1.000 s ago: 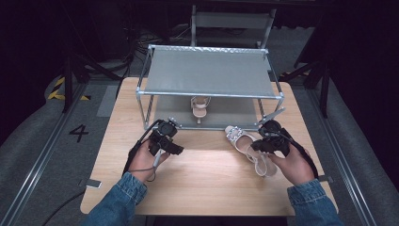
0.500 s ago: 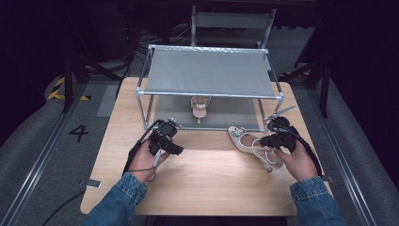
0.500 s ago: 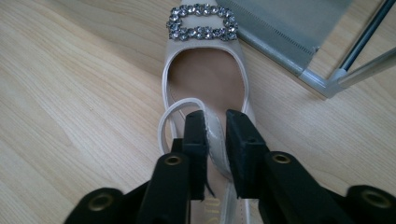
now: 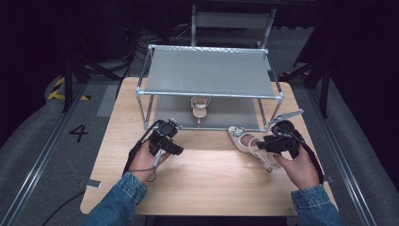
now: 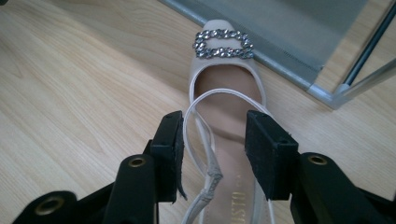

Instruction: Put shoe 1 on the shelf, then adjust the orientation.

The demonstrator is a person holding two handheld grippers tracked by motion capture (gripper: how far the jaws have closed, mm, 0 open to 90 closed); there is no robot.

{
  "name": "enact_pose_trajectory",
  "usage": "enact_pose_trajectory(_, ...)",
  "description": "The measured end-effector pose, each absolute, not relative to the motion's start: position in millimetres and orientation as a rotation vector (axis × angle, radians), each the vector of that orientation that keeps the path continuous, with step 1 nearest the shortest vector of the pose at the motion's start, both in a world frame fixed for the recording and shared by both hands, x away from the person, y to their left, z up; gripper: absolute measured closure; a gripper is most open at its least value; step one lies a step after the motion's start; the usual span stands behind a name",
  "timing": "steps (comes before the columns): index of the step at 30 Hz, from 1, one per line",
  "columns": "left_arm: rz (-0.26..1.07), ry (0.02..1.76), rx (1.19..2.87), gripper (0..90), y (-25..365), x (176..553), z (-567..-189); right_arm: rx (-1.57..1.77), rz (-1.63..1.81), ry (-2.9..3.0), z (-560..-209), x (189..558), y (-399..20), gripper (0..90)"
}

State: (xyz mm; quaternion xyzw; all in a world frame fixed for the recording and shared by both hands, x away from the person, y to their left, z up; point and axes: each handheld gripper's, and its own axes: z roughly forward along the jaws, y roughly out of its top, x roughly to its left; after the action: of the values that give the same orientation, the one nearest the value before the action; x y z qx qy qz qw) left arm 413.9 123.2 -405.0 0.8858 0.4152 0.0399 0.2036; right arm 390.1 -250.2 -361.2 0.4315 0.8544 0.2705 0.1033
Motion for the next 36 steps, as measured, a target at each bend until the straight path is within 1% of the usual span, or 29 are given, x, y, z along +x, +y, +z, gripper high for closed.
enact_pose_trajectory(4, 0.106, 1.166, 2.472, 43.1, 122, 413, -405, 1.294, 0.745, 2.577, -376, 396, -246, 55.1)
enact_pose_trajectory(13, 0.105, 1.158, 2.48, 43.0, 122, 415, -407, 1.245, 0.64, 2.677, -404, 408, -228, 56.0)
enact_pose_trajectory(27, 0.103, 1.161, 2.473, 43.0, 123, 414, -408, 1.177, 0.496, 2.701, -423, 419, -205, 68.3)
enact_pose_trajectory(34, 0.108, 1.158, 2.481, 43.1, 124, 413, -408, 1.12, 0.458, 2.688, -427, 419, -197, 70.3)
enact_pose_trajectory(36, 0.111, 1.159, 2.481, 43.1, 124, 413, -408, 1.112, 0.44, 2.679, -427, 419, -196, 74.6)
